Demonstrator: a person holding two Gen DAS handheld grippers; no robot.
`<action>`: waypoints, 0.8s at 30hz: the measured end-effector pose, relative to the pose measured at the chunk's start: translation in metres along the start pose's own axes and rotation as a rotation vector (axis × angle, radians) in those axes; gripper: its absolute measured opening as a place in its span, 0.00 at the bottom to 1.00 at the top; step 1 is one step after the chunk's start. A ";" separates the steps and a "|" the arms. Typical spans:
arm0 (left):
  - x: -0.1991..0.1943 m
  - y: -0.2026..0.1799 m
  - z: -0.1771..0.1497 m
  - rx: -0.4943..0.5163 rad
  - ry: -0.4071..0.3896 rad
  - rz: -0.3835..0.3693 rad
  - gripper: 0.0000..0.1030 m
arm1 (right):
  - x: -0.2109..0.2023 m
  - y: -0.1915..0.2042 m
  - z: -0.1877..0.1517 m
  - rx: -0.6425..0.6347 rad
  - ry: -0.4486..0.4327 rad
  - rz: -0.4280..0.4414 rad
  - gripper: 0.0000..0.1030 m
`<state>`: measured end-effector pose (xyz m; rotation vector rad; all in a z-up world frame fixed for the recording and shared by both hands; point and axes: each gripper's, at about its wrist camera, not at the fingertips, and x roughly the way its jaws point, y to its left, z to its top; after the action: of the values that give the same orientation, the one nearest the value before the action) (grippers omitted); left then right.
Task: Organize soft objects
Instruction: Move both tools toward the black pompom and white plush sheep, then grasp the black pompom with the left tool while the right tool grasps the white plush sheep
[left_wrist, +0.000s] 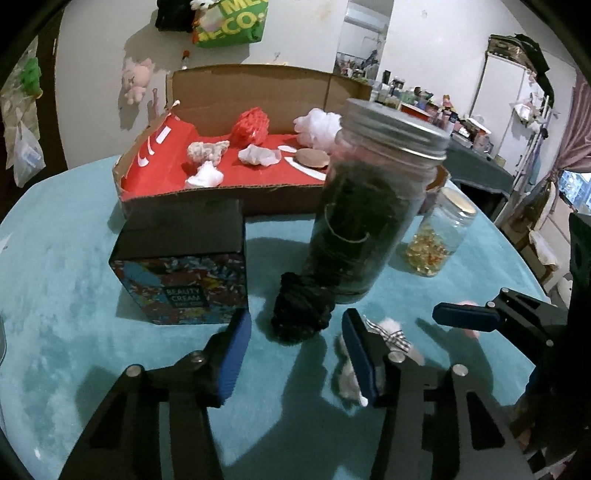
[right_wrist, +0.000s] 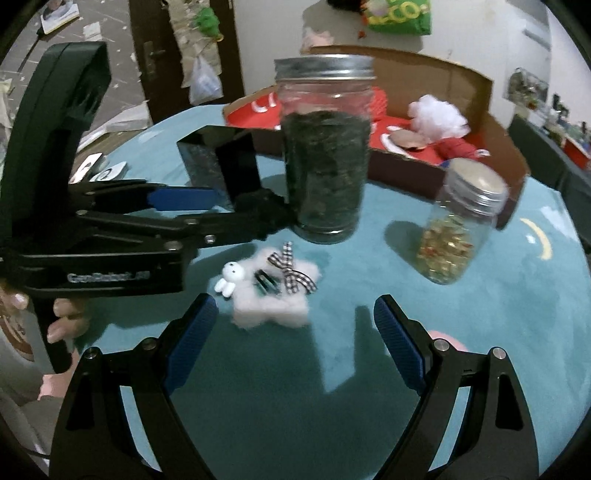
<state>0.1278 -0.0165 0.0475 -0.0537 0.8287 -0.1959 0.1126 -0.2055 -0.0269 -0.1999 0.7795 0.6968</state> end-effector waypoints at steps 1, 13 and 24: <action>0.001 0.000 0.000 -0.003 0.004 0.000 0.46 | 0.002 0.000 0.001 -0.002 0.006 0.012 0.85; 0.009 -0.008 0.002 0.037 0.017 -0.006 0.19 | 0.013 0.007 0.003 -0.067 0.040 0.050 0.41; -0.021 -0.007 -0.006 0.117 -0.016 -0.078 0.17 | -0.012 -0.001 -0.004 0.033 -0.035 0.009 0.18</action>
<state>0.1085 -0.0196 0.0599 0.0224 0.7985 -0.3166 0.1050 -0.2141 -0.0209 -0.1538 0.7585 0.6935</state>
